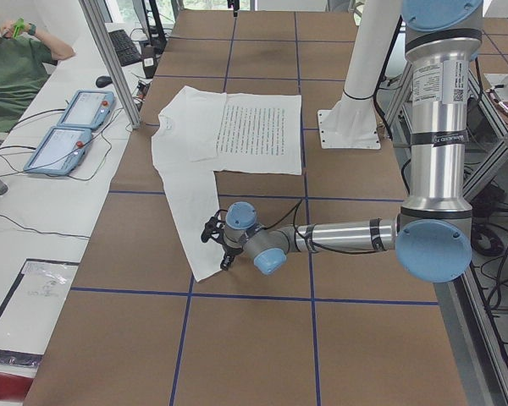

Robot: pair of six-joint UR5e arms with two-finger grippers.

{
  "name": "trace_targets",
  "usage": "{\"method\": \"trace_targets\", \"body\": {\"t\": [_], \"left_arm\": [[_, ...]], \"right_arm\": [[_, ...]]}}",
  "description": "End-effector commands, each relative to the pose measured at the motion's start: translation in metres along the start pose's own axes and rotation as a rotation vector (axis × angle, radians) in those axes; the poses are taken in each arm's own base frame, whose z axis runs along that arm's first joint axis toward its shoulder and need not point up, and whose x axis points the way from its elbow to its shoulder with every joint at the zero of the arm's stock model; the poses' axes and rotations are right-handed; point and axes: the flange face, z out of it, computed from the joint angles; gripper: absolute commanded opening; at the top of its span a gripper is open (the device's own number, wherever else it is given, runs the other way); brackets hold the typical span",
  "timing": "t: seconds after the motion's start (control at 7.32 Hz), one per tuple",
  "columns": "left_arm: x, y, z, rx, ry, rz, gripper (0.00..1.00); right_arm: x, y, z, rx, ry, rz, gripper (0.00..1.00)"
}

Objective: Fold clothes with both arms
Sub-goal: 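Grasp the other sleeve cuff with the left gripper and lift it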

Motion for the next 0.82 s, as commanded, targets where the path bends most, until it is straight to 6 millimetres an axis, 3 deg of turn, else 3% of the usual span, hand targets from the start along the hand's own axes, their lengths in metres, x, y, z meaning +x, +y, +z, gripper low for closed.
{"method": "trace_targets", "body": {"t": [0.0,0.27,0.55,0.68], "left_arm": [[-0.0021,0.0,0.0013,0.001,-0.011,-0.001,0.62],[-0.0024,0.0003,0.0016,0.001,-0.011,-0.001,0.29],[-0.0031,0.0012,0.0017,0.001,-0.013,-0.002,0.05],[-0.003,0.0006,0.0008,0.002,-0.011,-0.001,0.0]], "right_arm": [[-0.0003,-0.0003,-0.0004,0.001,0.0,-0.001,1.0],[-0.0014,-0.0005,-0.0016,0.003,-0.001,0.0,1.0],[-0.0027,-0.0007,-0.0032,0.006,-0.001,0.005,1.0],[-0.004,-0.0008,-0.0048,0.008,-0.001,0.003,1.0]]}}
